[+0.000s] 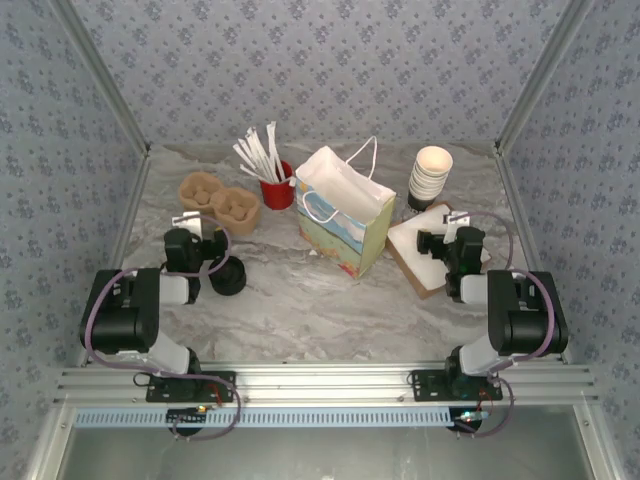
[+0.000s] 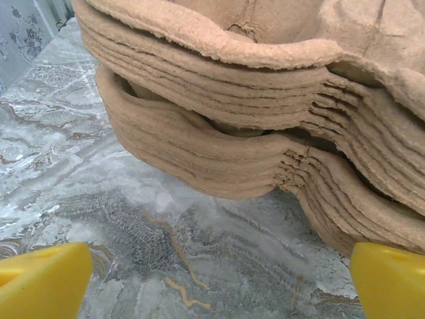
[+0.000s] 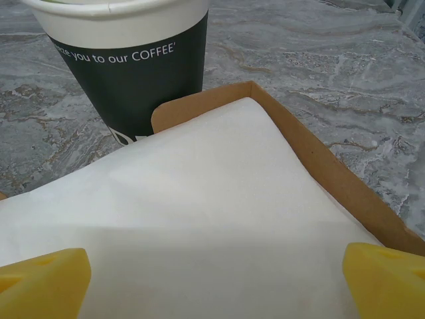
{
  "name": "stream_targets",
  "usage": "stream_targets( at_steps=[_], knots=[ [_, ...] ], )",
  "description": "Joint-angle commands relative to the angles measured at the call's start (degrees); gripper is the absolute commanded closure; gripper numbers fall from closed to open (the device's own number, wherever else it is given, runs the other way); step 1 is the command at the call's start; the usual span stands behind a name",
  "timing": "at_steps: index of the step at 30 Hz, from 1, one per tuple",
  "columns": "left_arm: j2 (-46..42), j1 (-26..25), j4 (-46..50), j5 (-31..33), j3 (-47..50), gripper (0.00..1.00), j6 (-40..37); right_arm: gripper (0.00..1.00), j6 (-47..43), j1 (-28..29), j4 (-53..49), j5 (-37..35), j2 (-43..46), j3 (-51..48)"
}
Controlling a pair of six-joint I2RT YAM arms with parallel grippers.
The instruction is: Pack the takeout coffee
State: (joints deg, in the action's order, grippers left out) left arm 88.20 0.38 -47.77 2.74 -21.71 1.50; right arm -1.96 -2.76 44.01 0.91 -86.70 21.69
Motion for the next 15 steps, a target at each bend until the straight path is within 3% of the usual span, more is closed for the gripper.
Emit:
stream_targets(
  at_steps=[1, 15],
  knots=[
    [-0.2, 0.4, 0.1, -1.2, -1.5, 0.01, -0.5, 0.00, 0.6, 0.0, 1.2, 0.2, -0.5, 0.9],
    [-0.3, 0.6, 0.1, -1.2, -1.4, 0.01, -0.4, 0.00, 0.9, -0.5, 1.3, 1.5, -0.2, 0.7]
  ],
)
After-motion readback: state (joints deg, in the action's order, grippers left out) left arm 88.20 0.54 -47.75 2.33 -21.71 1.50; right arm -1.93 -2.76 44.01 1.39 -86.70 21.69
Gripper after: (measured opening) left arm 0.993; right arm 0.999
